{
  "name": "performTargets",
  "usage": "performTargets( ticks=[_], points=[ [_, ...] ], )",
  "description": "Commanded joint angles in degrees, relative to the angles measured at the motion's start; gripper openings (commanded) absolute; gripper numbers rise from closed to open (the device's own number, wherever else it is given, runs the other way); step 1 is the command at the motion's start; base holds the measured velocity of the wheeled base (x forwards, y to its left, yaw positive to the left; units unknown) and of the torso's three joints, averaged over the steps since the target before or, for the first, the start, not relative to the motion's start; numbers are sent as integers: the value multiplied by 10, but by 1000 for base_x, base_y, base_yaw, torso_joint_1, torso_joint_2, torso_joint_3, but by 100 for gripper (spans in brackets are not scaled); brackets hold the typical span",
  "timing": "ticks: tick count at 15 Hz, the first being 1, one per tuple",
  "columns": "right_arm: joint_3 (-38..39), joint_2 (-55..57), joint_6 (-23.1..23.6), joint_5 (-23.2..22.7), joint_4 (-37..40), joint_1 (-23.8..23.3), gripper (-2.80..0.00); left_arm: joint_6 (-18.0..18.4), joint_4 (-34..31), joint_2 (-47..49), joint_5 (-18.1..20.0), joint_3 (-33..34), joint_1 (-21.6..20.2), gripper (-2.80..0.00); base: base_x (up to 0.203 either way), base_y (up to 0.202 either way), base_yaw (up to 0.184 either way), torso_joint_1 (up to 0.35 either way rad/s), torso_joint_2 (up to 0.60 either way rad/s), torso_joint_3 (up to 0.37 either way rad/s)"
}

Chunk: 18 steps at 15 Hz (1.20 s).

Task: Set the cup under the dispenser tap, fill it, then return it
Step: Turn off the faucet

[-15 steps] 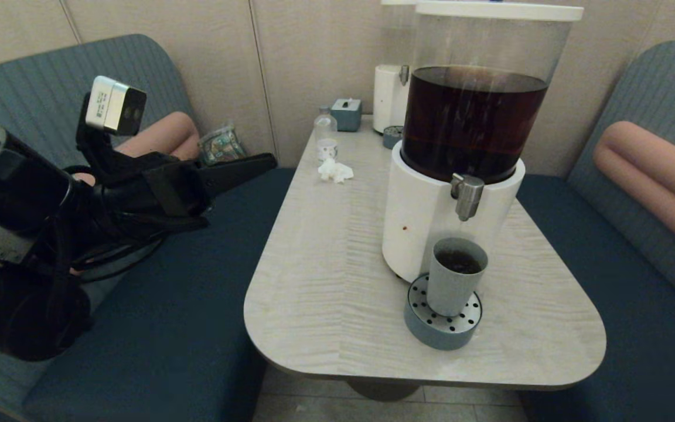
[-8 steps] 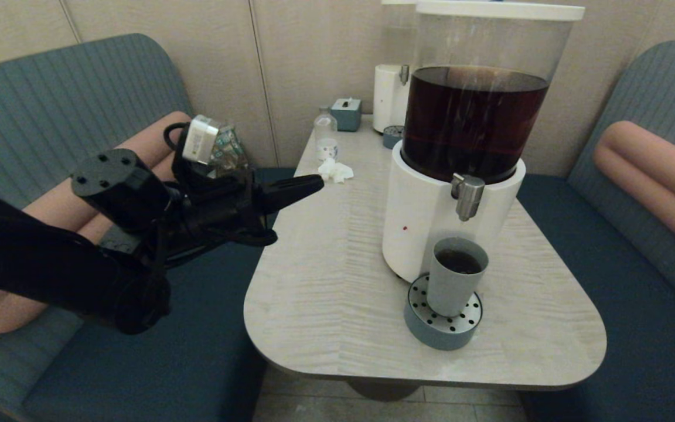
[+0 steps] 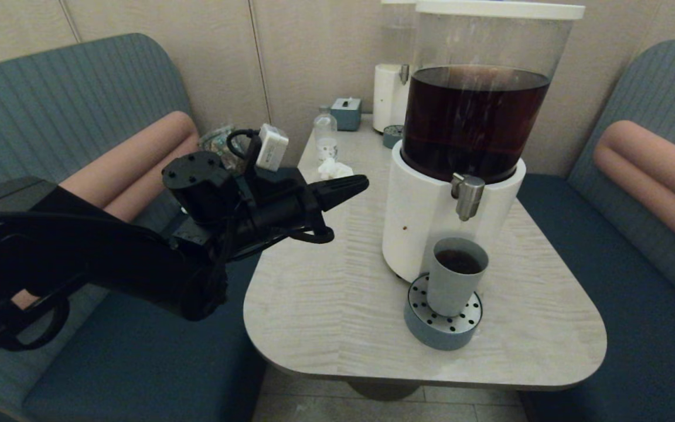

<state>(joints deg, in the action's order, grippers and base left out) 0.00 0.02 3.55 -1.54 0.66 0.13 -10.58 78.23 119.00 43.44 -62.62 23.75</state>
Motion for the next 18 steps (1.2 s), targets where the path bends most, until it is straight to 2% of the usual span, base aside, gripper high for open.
performTargets(
  ticks=[1, 4, 6, 12, 18],
  points=[
    [0, -1, 1, 0, 0, 0, -280, 0, -8, 16, -19, -38, 16, -280, 0, 0, 0, 0, 0, 0],
    [0, -1, 1, 0, 0, 0, -280, 9, -31, 33, -53, -80, 36, -280, 0, 0, 0, 0, 0, 0],
    [0, -1, 1, 0, 0, 0, -280, 19, -47, 37, -71, -83, 52, -280, 0, 0, 0, 0, 0, 0],
    [0, -1, 1, 0, 0, 0, -280, 27, -52, 59, -101, -116, 85, -280, 0, 0, 0, 0, 0, 0],
    [0, -1, 1, 0, 0, 0, -280, 49, -69, 63, -126, -124, 96, -280, 0, 0, 0, 0, 0, 0]
  ],
)
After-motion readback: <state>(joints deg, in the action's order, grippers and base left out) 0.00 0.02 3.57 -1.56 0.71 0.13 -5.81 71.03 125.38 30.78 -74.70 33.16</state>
